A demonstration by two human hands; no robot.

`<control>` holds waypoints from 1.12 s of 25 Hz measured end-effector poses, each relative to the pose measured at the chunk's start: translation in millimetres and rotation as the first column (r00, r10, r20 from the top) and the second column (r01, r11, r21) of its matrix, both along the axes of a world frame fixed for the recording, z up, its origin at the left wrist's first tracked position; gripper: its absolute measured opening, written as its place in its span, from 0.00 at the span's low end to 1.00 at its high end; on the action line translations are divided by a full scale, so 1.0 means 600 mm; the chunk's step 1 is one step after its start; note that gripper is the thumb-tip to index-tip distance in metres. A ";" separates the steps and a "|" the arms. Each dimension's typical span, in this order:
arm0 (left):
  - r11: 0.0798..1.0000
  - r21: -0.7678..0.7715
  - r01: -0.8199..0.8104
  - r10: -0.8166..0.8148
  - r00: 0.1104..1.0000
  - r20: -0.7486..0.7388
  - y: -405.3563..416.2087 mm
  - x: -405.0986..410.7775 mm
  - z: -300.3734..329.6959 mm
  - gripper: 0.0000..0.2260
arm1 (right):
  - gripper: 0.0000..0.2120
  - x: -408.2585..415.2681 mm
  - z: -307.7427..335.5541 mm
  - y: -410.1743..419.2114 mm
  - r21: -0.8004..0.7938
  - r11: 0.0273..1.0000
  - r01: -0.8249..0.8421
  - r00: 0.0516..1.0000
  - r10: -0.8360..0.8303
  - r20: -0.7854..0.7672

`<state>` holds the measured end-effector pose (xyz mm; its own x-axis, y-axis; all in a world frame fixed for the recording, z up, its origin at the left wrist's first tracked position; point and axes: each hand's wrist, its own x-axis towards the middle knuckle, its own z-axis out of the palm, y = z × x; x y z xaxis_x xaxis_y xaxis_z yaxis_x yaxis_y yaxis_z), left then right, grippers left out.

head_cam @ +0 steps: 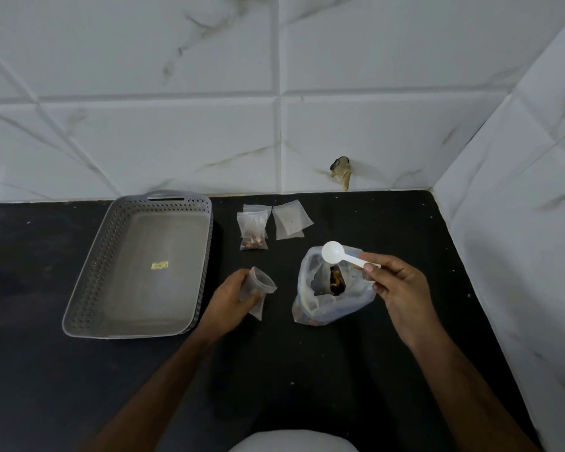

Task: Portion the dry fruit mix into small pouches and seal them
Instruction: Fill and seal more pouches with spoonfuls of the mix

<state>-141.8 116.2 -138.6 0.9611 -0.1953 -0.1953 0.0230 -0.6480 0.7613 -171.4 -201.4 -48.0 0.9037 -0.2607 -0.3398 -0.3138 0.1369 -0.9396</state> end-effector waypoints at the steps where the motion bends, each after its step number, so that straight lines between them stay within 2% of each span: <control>1: 1.000 0.027 -0.011 0.012 0.999 -0.031 0.008 0.000 -0.010 0.16 | 0.11 -0.004 -0.012 -0.007 -0.007 1.000 0.004 1.000 -0.005 -0.028; 3: 0.999 0.038 -0.036 0.040 0.994 -0.103 0.018 0.000 -0.019 0.15 | 0.10 -0.009 -0.027 -0.014 -0.007 1.000 0.017 0.997 -0.017 -0.070; 5: 0.998 -0.019 -0.062 0.058 0.981 -0.185 0.024 0.000 -0.024 0.17 | 0.11 -0.009 -0.035 -0.018 -0.025 1.000 0.019 0.996 -0.021 -0.086; 7: 0.994 -0.068 -0.085 0.069 0.977 -0.203 0.028 0.000 -0.026 0.18 | 0.11 -0.007 -0.042 -0.020 -0.044 0.999 0.015 0.995 -0.020 -0.094; 14: 0.993 0.104 -0.051 0.068 0.984 -0.162 0.036 0.004 -0.051 0.14 | 0.10 -0.001 -0.053 -0.023 -0.084 0.996 0.016 0.994 -0.024 -0.103; 16: 0.987 0.136 -0.086 0.103 0.987 -0.124 0.032 0.006 -0.055 0.17 | 0.10 -0.004 -0.058 -0.026 -0.060 0.998 0.016 0.994 -0.023 -0.109; 20: 0.967 0.233 -0.103 0.127 0.988 -0.090 0.024 0.002 -0.055 0.36 | 0.11 -0.004 -0.059 -0.039 -0.074 0.996 0.048 0.993 -0.056 -0.105; 21: 0.955 0.279 -0.103 0.119 0.992 -0.041 0.016 -0.003 -0.048 0.38 | 0.12 -0.005 -0.057 -0.044 -0.104 0.994 0.047 0.995 -0.056 -0.087; 23: 0.937 0.333 -0.108 0.084 0.993 0.086 -0.013 -0.011 -0.020 0.37 | 0.12 -0.009 -0.056 -0.055 -0.231 0.973 -0.002 0.999 -0.008 -0.040; 25: 0.967 0.251 -0.054 0.015 0.988 0.156 -0.062 -0.010 0.009 0.32 | 0.11 -0.012 -0.062 -0.061 -0.410 0.908 -0.092 0.996 0.082 -0.042; 27: 0.996 0.092 -0.018 0.010 0.997 0.083 -0.120 0.001 0.033 0.30 | 0.11 -0.013 -0.068 -0.056 -0.554 0.810 -0.193 0.980 0.181 -0.078; 28: 0.999 0.009 -0.030 0.031 0.999 -0.023 -0.148 0.009 0.046 0.29 | 0.11 -0.011 -0.072 -0.049 -0.604 0.764 -0.229 0.971 0.219 -0.092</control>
